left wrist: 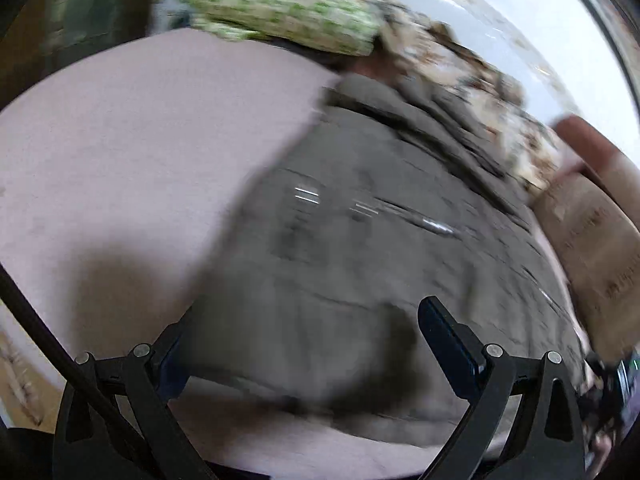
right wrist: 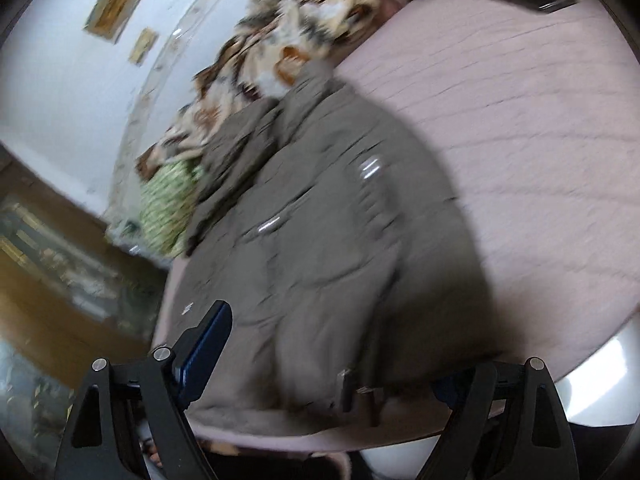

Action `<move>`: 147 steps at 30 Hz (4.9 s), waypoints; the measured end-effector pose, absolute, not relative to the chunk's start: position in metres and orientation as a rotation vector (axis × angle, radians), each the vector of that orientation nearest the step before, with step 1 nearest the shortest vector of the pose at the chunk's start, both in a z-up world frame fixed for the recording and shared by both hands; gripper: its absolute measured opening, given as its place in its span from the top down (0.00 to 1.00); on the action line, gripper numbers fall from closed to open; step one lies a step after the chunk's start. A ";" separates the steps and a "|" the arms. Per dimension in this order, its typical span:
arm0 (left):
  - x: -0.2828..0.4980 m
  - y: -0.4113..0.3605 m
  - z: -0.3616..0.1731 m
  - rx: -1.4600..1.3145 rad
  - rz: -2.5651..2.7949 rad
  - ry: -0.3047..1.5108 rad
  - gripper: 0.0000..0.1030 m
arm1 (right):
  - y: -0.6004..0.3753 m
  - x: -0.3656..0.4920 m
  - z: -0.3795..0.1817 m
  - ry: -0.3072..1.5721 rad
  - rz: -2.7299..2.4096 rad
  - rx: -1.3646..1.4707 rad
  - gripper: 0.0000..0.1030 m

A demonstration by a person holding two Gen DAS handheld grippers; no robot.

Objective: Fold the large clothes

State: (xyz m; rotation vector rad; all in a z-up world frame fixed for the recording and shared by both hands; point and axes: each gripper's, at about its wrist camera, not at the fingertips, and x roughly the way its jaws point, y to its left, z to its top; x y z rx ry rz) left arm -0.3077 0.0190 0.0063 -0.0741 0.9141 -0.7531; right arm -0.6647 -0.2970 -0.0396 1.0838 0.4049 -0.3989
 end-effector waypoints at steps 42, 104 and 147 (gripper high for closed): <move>-0.329 -0.019 -0.006 0.208 -0.654 0.776 0.02 | -0.282 -0.649 -0.040 0.483 -0.519 0.930 0.58; -0.346 -0.028 0.005 0.290 -0.662 0.651 0.65 | -0.273 -0.639 -0.026 0.524 -0.558 0.755 0.65; -0.360 -0.021 0.014 0.337 -0.649 0.577 0.71 | -0.261 -0.641 -0.002 0.474 -0.549 0.656 0.78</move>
